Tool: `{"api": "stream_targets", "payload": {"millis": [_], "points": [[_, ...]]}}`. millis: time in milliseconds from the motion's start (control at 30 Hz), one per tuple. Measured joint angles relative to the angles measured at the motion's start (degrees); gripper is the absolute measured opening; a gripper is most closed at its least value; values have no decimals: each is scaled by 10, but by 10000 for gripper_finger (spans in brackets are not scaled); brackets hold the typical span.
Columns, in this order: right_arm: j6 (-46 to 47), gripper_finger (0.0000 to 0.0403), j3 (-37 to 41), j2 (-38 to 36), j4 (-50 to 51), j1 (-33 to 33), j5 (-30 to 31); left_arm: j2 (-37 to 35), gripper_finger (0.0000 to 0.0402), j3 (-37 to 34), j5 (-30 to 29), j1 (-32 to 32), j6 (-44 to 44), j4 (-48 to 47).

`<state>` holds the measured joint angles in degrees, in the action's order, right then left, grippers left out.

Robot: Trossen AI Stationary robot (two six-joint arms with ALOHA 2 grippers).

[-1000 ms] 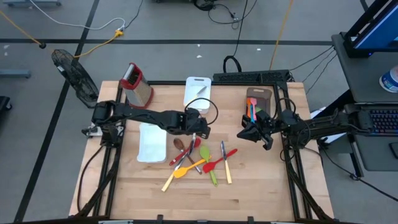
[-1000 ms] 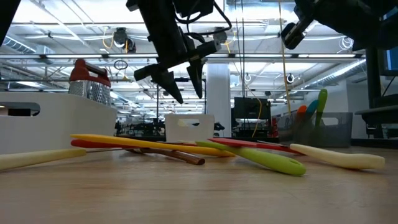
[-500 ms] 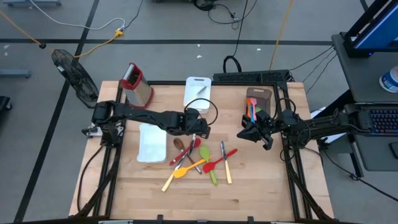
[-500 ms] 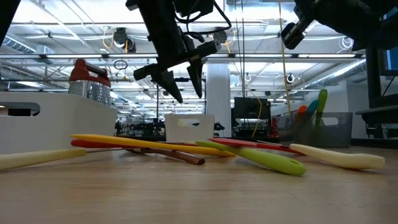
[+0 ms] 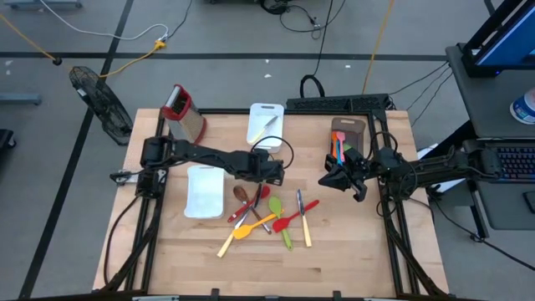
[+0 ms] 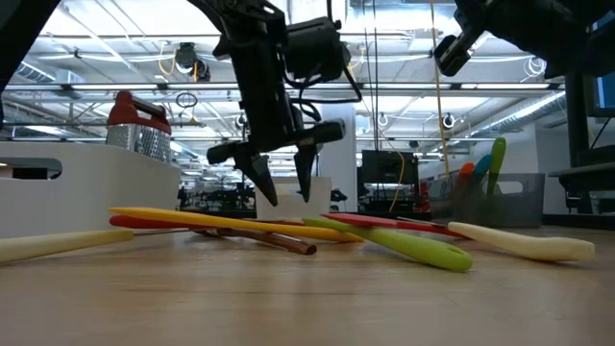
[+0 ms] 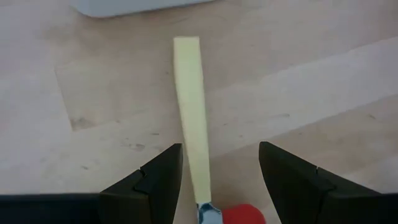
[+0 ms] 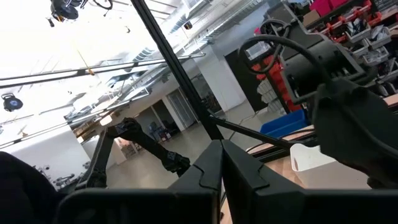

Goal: Pick & Place Kitchen Items
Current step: Put the yellow knife into the top white bin

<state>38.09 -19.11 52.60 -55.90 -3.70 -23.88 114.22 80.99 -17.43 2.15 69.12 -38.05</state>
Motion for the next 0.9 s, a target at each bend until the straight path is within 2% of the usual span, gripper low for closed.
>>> {"api": "stream_targets", "payload": {"millis": [300,633,900], "points": [[-2,4,0,0,0,0,0,0,218,-6,6,5,-21,-10],[-2,4,0,0,0,0,0,52,218,-7,23,4,-20,18],[1,4,0,0,0,0,16,62,206,-7,19,4,-25,7]]}}
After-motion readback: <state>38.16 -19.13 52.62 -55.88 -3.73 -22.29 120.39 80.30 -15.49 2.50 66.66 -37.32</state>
